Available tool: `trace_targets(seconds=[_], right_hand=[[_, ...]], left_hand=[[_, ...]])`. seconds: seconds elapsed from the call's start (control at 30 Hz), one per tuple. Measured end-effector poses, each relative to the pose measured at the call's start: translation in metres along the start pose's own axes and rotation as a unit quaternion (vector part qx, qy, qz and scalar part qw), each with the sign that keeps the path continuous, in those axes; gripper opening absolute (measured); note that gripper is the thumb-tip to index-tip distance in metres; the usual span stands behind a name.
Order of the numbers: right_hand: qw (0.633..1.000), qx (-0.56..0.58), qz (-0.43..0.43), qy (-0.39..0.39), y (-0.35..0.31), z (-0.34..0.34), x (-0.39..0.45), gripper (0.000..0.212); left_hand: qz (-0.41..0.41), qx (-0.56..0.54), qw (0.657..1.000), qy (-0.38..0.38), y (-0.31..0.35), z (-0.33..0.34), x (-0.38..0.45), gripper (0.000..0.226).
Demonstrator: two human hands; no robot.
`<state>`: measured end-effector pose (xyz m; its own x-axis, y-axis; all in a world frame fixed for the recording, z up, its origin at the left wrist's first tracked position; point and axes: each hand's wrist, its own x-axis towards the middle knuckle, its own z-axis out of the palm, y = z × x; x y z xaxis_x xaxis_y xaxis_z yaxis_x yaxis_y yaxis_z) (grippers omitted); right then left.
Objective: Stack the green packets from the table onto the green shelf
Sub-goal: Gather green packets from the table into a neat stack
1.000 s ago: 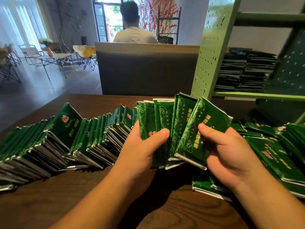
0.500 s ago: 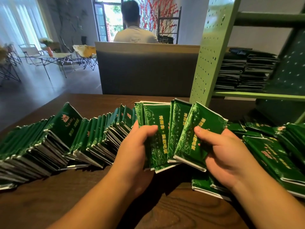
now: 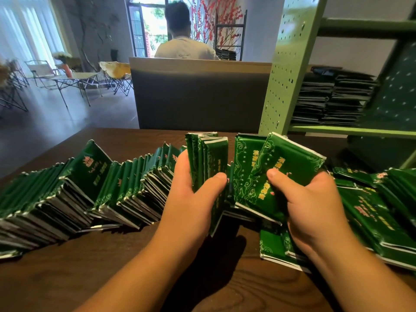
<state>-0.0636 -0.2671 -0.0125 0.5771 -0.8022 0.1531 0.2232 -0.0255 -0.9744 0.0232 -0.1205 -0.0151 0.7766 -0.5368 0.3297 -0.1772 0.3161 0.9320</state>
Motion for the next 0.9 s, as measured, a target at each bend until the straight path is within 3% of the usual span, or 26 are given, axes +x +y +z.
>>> trace_targets(seconds=[0.2, 0.4, 0.6, 0.73, 0.83, 0.9], right_hand=[[0.999, 0.001, -0.015, -0.047, 0.000, 0.004, -0.007, 0.014], [0.987, 0.106, 0.033, -0.113, -0.003, 0.006, -0.010, 0.029], [0.959, 0.184, 0.098, -0.191, -0.007, 0.003, -0.012, 0.052], [0.944, 0.191, 0.139, -0.231, -0.005, 0.003, -0.013, 0.035], [0.937, 0.193, 0.158, -0.245, -0.003, 0.002, -0.010, 0.075], [0.936, 0.194, 0.164, -0.245, -0.004, 0.001, -0.009, 0.088]], left_hand=[[0.037, 0.018, 0.999, -0.009, -0.004, 0.000, -0.001, 0.036], [0.020, 0.000, 1.000, -0.007, -0.004, 0.000, -0.001, 0.039], [-0.035, -0.038, 0.999, -0.012, -0.001, 0.000, 0.000, 0.028], [-0.110, -0.135, 0.983, -0.051, 0.001, 0.001, 0.000, 0.037], [-0.161, -0.195, 0.964, -0.084, 0.001, -0.002, 0.000, 0.057], [-0.156, -0.203, 0.961, -0.106, 0.000, -0.005, 0.000, 0.071]])
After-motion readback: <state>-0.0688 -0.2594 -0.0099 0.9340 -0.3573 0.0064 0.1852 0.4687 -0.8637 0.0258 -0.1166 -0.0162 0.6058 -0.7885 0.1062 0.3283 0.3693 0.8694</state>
